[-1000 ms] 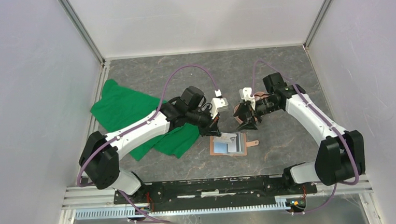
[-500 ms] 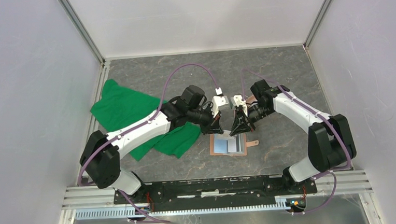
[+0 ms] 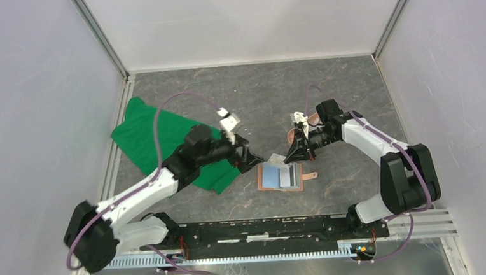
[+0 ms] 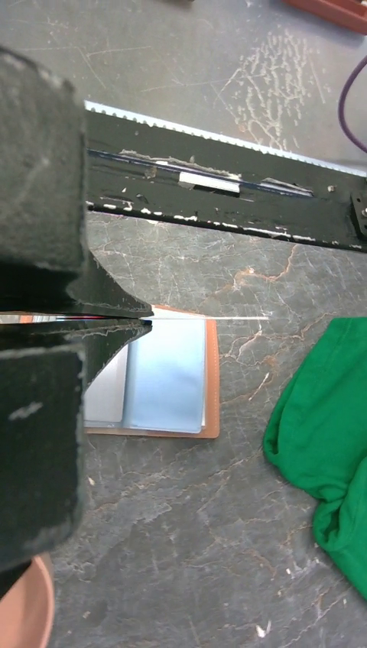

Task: Put the credit cards into the card holder
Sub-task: Pick up the credit card from the storage box.

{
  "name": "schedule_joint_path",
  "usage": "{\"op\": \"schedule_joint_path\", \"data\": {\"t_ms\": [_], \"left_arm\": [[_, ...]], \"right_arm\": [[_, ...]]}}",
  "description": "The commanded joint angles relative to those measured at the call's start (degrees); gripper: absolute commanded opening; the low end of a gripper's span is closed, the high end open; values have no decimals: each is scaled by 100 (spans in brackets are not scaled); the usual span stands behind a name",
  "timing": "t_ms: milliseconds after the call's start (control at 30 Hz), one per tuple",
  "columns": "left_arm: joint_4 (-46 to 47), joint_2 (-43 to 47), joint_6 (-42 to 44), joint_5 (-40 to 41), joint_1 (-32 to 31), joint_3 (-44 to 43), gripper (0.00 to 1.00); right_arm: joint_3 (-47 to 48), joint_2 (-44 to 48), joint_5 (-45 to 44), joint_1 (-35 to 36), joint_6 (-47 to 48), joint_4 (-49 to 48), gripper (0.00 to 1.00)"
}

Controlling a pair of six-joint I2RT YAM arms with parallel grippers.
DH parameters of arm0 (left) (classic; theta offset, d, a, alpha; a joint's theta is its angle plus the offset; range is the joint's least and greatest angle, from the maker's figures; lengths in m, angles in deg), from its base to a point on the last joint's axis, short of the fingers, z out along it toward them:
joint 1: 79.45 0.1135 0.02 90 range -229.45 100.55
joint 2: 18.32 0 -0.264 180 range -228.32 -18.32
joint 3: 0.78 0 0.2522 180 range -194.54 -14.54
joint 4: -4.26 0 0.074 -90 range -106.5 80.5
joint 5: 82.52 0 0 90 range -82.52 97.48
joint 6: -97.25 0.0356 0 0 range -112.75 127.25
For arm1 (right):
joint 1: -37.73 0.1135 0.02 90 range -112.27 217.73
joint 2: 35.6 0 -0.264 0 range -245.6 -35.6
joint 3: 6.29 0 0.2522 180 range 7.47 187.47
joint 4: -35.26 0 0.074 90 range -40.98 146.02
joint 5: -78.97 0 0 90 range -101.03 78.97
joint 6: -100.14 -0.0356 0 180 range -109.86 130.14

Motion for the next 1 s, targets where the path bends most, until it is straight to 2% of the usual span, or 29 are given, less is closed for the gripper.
{"op": "schedule_joint_path", "data": {"t_ms": [0, 33, 100, 167, 233, 333, 400, 433, 467, 600, 700, 867, 967], "left_arm": [[2616, 998, -1893, 704, 363, 1366, 100], [3200, 1064, -2307, 605, 424, 1718, 100], [4146, 895, -3207, 412, 469, 2120, 100], [5078, 420, -3827, 185, 470, 2340, 99], [6086, -174, -4543, 102, 463, 2514, 94], [7392, -1104, -5225, 119, 417, 2572, 88], [7970, -1678, -5623, 117, 358, 2463, 90], [8219, -1967, -5770, 116, 318, 2389, 98], [8502, -2231, -5919, 120, 279, 2317, 99], [9455, -3214, -6348, 226, 91, 2045, 99], [9614, -3599, -6332, 297, -83, 1797, 99], [9612, -3719, -6199, 487, -180, 1578, 97], [9613, -3753, -6206, 533, -184, 1487, 90]], "right_arm": [[-685, 606, 548, -245, -2174, -2059, 0], [-971, 742, 596, -327, -3048, -2888, 0], [-1812, 1157, 417, -445, -5542, -5424, 0], [-2446, 1449, -74, -528, -7208, -7297, 0], [-2768, 1598, -395, -610, -8215, -8026, 0], [-2837, 1527, -438, -711, -8916, -8412, 0], [-2883, 1432, -365, -758, -9274, -8722, 0], [-2909, 1401, -335, -770, -9405, -8819, 0], [-2929, 1381, -320, -766, -9494, -8895, 0], [-2991, 1366, -324, -764, -9716, -9051, 0], [-2998, 1369, -338, -780, -9785, -9063, 0], [-3033, 1264, -334, -774, -9849, -9118, 0], [-3031, 1191, -323, -769, -9877, -9137, 0]]}}
